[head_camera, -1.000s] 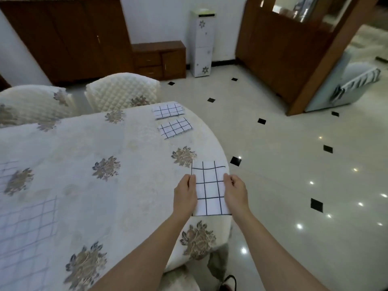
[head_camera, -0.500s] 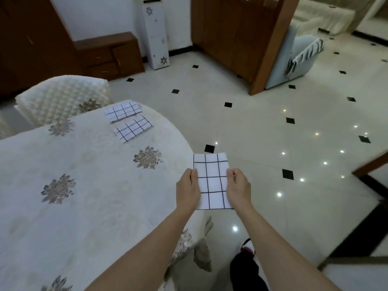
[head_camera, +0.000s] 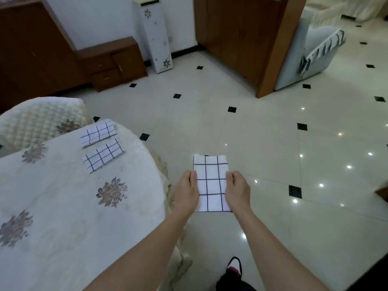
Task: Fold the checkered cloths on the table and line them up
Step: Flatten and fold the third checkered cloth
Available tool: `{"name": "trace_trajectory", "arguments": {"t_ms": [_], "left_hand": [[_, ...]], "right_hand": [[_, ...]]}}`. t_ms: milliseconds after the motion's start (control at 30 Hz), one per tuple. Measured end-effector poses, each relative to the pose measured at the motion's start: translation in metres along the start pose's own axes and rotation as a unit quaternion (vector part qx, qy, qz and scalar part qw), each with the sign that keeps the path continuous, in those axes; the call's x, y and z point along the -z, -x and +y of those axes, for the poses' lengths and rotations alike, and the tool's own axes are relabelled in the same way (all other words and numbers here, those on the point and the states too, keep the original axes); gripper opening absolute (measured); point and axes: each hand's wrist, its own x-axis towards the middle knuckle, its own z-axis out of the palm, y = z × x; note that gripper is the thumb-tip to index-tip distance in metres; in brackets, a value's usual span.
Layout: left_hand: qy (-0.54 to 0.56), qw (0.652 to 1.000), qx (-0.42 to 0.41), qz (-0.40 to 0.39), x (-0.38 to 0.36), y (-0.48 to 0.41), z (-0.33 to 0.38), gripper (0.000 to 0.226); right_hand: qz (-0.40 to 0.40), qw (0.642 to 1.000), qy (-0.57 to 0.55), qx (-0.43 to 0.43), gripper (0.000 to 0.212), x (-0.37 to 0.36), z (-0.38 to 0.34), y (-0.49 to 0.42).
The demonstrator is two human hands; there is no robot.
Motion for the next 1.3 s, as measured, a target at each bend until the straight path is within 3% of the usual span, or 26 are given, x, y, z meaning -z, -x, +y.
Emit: {"name": "trace_trajectory", "arguments": {"t_ms": [233,533,1300], "left_hand": [[0.017,0.998,0.035,0.042,-0.048,-0.046,0.044,0.034],[0.022,0.991,0.078,0.11,-0.041,-0.099,0.043,0.035],[0.069,0.941,0.173,0.283,0.103,-0.309,-0.037,0.035]], "right_hand": [[-0.042,0.999,0.019,0.017,0.029,0.024,-0.008,-0.09],[-0.127,0.99,0.035,0.055,0.03,-0.014,-0.037,-0.147],[-0.291,0.933,0.121,0.175,0.028,-0.263,-0.194,-0.267]]}}
